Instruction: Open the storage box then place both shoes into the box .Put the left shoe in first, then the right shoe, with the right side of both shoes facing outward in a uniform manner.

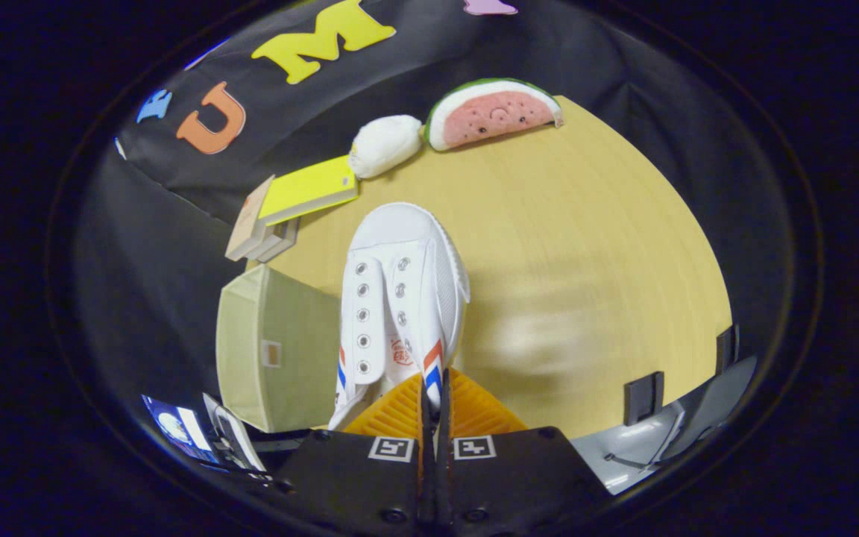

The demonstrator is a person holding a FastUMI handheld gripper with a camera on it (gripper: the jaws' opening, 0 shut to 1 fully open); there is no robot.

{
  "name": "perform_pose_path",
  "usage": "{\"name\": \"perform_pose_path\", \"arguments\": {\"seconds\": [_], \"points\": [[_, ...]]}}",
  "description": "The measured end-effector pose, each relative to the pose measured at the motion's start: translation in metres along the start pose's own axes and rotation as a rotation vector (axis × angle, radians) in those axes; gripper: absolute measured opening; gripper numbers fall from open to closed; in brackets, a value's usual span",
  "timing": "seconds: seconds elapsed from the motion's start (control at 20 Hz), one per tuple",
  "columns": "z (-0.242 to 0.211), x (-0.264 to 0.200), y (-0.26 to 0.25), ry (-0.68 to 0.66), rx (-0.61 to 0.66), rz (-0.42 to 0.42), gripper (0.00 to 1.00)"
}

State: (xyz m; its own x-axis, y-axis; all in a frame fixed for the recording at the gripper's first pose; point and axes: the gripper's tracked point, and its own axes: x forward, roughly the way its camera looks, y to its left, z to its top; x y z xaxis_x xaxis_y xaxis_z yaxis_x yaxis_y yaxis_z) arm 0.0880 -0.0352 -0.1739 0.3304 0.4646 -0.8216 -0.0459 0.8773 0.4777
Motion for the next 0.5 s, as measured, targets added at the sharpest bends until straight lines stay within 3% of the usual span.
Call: {"name": "perform_pose_path", "arguments": {"seconds": [0.25, 0.5], "points": [[-0.004, -0.026, 0.122, -0.097, -0.004, 0.062, 0.05], [-0.026, 0.005, 0.211, -0.08, -0.038, 0.068, 0.06]]}}
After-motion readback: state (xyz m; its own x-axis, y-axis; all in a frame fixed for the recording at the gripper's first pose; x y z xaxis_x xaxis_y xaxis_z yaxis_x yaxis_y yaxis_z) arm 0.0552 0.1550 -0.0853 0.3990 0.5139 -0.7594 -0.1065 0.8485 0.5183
